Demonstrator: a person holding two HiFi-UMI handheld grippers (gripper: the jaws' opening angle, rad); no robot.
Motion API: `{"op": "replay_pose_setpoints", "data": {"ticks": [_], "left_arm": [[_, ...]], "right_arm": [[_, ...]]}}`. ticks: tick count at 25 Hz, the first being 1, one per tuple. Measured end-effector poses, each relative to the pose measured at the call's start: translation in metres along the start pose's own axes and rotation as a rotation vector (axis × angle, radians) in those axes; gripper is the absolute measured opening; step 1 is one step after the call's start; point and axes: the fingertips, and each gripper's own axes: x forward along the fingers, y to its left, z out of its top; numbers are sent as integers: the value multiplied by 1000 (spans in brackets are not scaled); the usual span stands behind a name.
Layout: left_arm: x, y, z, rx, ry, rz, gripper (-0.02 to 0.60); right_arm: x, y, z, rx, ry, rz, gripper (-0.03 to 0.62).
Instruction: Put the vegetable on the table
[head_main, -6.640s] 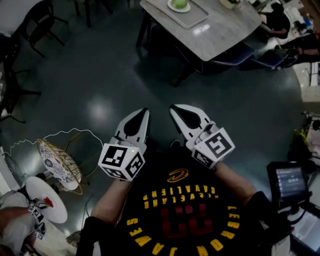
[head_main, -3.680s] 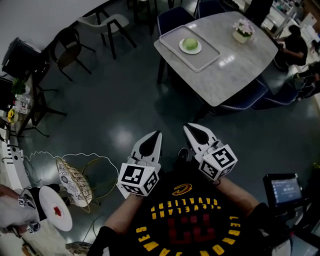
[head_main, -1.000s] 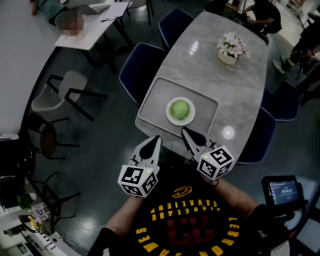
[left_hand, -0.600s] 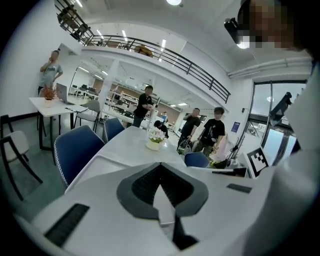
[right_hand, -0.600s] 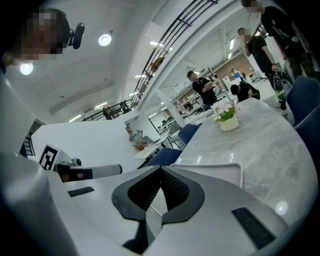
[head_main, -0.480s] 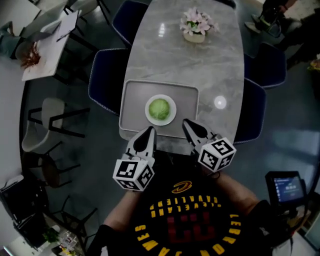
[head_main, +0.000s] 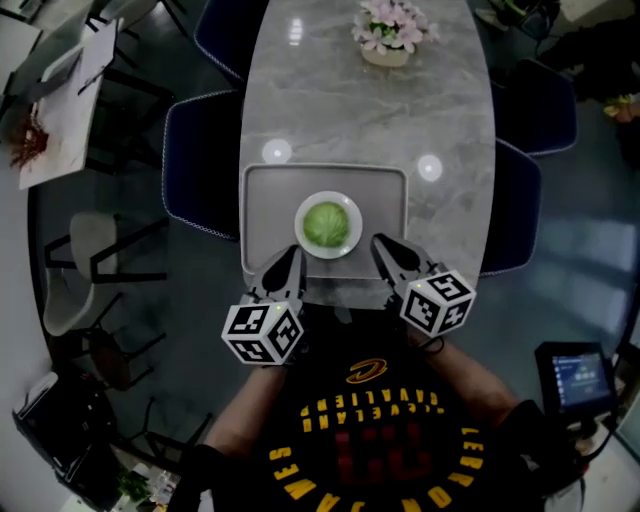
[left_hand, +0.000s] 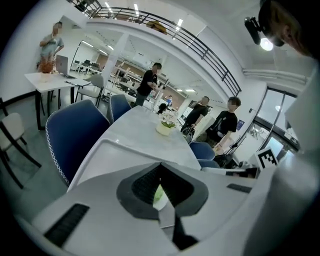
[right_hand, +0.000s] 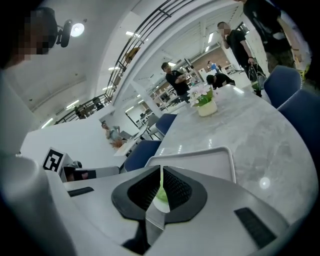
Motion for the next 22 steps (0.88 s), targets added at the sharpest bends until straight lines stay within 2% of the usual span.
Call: {"op": "replay_pose_setpoints", "data": {"ticks": [2,4,5,6,8,11,15,17,19,22], "left_arm": [[10,12,-2,19,14,27,2],[18,21,-8,0,38,27,2],[23,26,-11,-28,52,20,2],[28,31,-14,-60,66,13,2],[40,44,-14,-100,90,9,2],[53,57,-21,-100,139,13,37],[70,70,-42,-100,237,25,37],[77,78,-52,-127,285,30,37],[78,83,-61,-161,315,39,36],[82,88,-71,-165,348,62,37]], "right_arm": [[7,-7,-5,12,12,-17,6],[10,-16,-12,15,25,-42,14],[12,-21,-15,18,36,-56,65],[16,-26,-18,23,48,-70,78],[27,-34,-21,33,77,-90,78],[39,-45,-31,58,119,-103,78],[53,-60,-47,103,164,-113,78],[62,-63,-50,118,179,-115,77],[64,-65,-53,122,189,-119,78],[67,-72,-58,128,204,-126,78]]}}
